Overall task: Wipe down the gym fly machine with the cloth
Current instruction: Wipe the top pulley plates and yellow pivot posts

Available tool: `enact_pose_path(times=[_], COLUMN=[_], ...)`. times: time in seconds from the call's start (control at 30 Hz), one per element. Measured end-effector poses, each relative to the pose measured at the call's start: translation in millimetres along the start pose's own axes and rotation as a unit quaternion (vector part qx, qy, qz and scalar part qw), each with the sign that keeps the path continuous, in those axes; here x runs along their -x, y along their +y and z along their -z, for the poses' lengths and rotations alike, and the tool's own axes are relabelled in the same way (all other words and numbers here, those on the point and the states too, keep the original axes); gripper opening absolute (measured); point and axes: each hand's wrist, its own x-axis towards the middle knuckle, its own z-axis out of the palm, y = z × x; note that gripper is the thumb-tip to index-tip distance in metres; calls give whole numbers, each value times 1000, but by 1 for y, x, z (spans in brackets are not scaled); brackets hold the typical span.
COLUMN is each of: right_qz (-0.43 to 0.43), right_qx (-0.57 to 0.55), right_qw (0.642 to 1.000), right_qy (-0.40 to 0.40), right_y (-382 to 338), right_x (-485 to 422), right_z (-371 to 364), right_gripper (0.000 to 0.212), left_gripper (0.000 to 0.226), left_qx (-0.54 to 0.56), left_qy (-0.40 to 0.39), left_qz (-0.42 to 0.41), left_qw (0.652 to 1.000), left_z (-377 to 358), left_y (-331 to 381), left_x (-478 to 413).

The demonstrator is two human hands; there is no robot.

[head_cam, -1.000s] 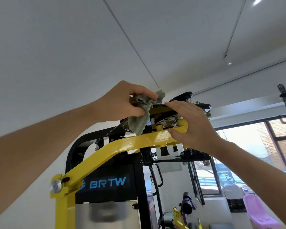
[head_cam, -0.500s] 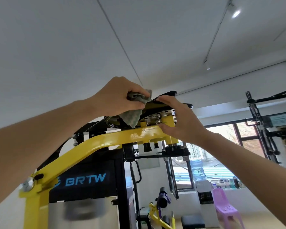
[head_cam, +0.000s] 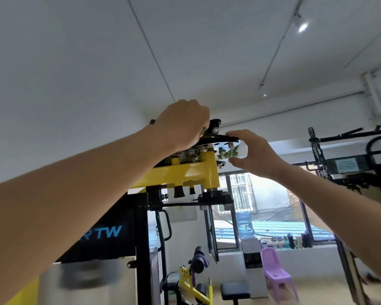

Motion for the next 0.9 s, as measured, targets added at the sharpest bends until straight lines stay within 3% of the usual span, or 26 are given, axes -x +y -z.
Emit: enact_pose_path(times=[0.13,0.23,0.5,0.63,0.73,0.83,0.9], right_qz=[-4,-2,-10,-2,6,-13,-45], right_qx=[-55,-110,-291,-374,-359,-351,-347], right_qw=[998,994,956,927,933,932,935], right_qy=[16,15,-30,-28,23,86,64], right_y=[17,31,60,64,62,67,78], right_x=[1,-1,-17,-18,-17,-8,5], right_z=[-2,-4,16,16,15,7,-5], right_gripper=[63,64,76,54,33,19,17], left_gripper=[15,40,46,65,77,75,65], left_qx=[47,98,200,242,271,280,256], left_qy=[-25,-56,-25,-20,-21,21,57], left_qz=[5,28,112,111,101,103,118], left_qw=[999,993,973,964,957,954,958], left_z=[-6,-15,-42,-52,-57,-68,-79], left_y=[8,20,52,71,86,104,112], left_x=[-10,-18,-52,-58,-54,-36,-16])
